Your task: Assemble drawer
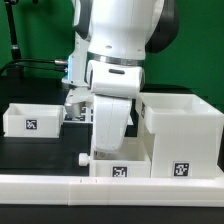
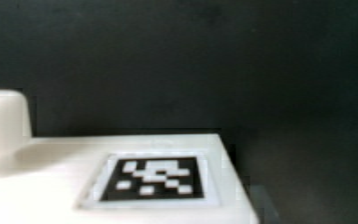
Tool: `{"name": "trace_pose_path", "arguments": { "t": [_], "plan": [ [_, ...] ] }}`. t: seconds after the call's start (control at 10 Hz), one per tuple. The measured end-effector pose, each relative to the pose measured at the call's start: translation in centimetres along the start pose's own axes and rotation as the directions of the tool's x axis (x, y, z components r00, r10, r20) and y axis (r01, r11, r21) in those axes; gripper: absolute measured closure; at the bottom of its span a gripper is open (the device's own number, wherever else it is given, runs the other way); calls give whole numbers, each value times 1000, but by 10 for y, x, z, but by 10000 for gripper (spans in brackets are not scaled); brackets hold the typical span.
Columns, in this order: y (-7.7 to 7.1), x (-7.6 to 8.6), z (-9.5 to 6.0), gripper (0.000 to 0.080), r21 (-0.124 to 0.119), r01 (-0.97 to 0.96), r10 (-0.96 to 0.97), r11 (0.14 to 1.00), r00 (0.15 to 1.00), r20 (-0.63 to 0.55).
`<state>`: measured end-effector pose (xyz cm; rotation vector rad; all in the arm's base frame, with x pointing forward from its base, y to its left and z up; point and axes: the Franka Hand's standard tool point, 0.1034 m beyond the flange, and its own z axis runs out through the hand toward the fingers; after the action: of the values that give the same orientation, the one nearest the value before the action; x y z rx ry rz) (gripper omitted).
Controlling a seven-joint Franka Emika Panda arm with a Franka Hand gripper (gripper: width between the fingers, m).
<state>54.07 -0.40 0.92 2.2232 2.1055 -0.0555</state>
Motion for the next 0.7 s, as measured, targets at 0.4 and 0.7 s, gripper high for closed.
{"name": "trace_pose_path", "arguments": {
  "t": [0.4, 0.7],
  "plan": [
    [0, -2, 1, 755, -21, 65, -64, 998, 998, 19],
    [0, -5, 1, 755, -21, 57, -56, 998, 998, 20]
  ]
}}
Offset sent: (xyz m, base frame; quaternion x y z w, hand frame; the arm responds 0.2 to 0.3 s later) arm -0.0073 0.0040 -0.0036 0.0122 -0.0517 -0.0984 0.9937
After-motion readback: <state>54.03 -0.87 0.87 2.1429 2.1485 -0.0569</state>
